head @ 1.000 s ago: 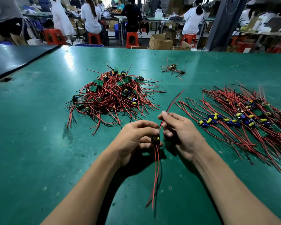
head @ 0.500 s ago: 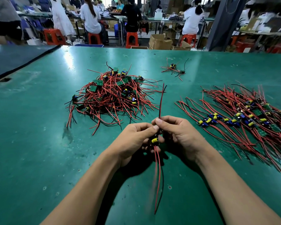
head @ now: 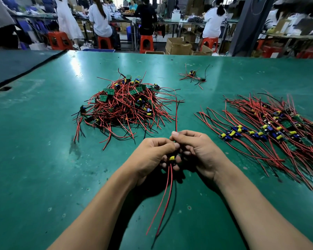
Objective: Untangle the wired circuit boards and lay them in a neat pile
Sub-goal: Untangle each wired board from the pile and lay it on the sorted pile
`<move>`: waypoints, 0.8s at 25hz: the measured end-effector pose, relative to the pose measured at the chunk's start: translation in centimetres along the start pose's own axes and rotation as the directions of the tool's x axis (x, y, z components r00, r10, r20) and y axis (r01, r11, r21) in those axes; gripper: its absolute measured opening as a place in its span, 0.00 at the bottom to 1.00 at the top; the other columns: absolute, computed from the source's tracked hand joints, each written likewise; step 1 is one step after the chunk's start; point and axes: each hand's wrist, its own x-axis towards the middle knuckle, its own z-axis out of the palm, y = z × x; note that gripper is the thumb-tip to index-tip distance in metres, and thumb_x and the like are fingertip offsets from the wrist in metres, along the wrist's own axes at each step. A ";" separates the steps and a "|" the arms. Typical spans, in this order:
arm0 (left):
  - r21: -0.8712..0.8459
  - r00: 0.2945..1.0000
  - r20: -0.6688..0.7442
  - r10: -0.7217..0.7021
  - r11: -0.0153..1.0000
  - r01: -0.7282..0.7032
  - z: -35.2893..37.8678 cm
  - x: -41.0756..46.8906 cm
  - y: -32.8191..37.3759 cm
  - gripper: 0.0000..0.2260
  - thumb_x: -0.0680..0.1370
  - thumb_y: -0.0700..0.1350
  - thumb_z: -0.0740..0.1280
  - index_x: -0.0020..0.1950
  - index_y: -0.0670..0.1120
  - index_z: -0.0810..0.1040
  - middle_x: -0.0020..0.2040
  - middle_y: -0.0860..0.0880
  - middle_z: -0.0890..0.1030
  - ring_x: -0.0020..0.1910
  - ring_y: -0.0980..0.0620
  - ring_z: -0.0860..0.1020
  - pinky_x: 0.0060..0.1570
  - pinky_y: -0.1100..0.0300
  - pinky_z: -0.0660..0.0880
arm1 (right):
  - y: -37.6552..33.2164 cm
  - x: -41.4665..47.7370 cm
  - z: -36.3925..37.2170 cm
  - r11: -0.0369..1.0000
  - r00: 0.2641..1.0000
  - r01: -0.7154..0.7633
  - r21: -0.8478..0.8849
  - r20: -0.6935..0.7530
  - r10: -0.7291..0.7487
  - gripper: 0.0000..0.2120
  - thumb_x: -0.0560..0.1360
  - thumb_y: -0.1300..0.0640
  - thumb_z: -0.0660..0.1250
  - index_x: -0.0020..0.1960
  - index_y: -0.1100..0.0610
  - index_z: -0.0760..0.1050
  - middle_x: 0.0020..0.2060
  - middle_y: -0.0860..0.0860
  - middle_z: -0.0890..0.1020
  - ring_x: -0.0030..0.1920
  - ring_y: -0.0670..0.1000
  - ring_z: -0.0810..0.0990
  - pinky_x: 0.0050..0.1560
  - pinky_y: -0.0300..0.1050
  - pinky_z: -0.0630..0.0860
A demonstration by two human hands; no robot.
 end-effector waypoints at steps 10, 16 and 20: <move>0.574 0.886 -0.186 0.424 0.779 -0.252 0.9 0.3 -0.9 0.09 0.78 0.40 0.68 0.38 0.42 0.81 0.28 0.49 0.74 0.28 0.54 0.68 0.30 0.57 0.66 | -0.5 0.7 0.4 0.976 0.994 -0.048 0.212 -0.084 0.067 0.13 0.80 0.55 0.65 0.40 0.62 0.77 0.28 0.48 0.64 0.19 0.42 0.60 0.19 0.33 0.55; 0.592 0.893 -0.161 0.420 0.765 -0.253 1.0 0.2 -0.8 0.09 0.77 0.41 0.69 0.36 0.41 0.81 0.28 0.40 0.75 0.28 0.53 0.68 0.30 0.54 0.67 | -1.6 0.5 -0.9 0.940 0.993 -0.012 0.342 -0.107 0.051 0.14 0.81 0.54 0.64 0.42 0.62 0.77 0.26 0.46 0.67 0.18 0.42 0.59 0.18 0.33 0.56; 0.579 0.913 -0.136 0.384 0.779 -0.241 1.0 0.0 -0.7 0.09 0.77 0.42 0.69 0.37 0.42 0.82 0.31 0.37 0.77 0.29 0.52 0.69 0.30 0.57 0.66 | -2.3 0.5 -2.1 0.904 0.985 0.075 0.420 -0.171 -0.002 0.14 0.80 0.54 0.64 0.40 0.61 0.77 0.26 0.46 0.67 0.18 0.41 0.59 0.19 0.33 0.55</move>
